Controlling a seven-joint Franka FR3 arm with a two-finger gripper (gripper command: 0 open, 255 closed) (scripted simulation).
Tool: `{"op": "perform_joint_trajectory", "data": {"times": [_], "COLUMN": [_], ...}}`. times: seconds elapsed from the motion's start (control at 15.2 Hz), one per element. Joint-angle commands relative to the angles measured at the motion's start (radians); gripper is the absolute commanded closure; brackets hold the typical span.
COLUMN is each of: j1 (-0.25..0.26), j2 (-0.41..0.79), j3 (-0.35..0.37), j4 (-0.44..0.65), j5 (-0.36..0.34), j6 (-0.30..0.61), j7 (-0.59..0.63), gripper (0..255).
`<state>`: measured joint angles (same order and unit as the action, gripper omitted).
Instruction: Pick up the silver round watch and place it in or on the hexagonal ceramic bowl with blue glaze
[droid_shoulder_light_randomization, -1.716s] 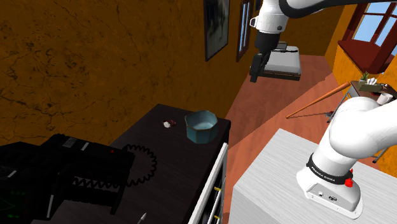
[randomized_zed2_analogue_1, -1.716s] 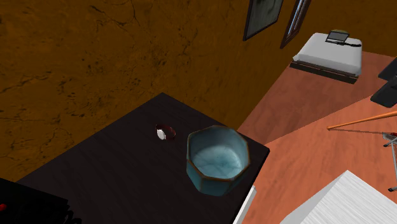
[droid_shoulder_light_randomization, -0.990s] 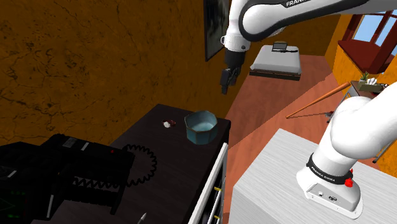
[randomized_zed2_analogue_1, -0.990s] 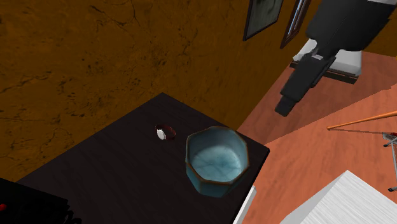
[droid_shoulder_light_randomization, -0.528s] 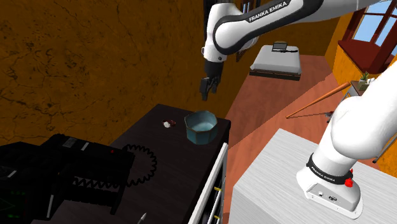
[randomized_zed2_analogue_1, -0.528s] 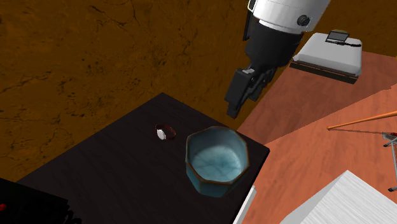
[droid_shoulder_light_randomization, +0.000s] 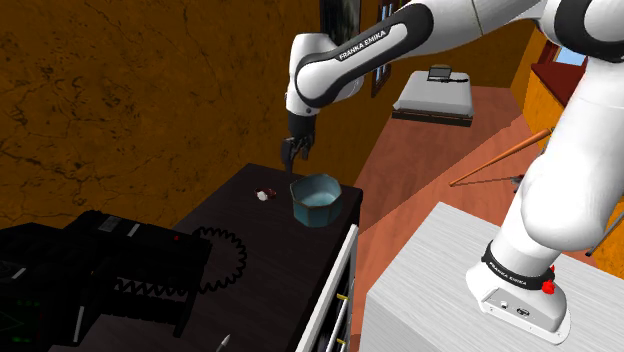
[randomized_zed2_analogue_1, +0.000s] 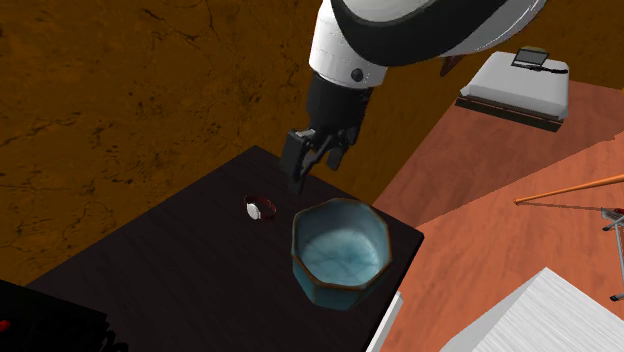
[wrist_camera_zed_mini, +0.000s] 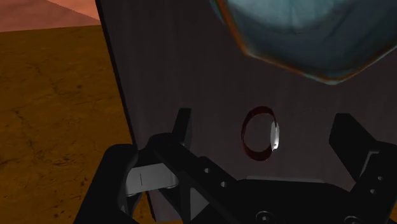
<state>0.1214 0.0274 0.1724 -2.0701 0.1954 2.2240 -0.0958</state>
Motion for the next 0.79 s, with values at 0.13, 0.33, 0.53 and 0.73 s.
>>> {"op": "perform_joint_trajectory", "data": {"times": [0.13,0.33,0.53,0.73], "j1": [0.022,0.040,0.053,0.059], "j2": [0.150,0.262,0.329,0.354], "j3": [0.018,0.026,0.029,0.030], "j4": [0.126,0.237,0.298,0.293], "j5": [-0.006,-0.016,-0.022,-0.025], "j6": [0.035,0.044,0.055,0.085], "j7": [0.018,0.031,0.038,0.040], "gripper": [0,0,0,0]}}
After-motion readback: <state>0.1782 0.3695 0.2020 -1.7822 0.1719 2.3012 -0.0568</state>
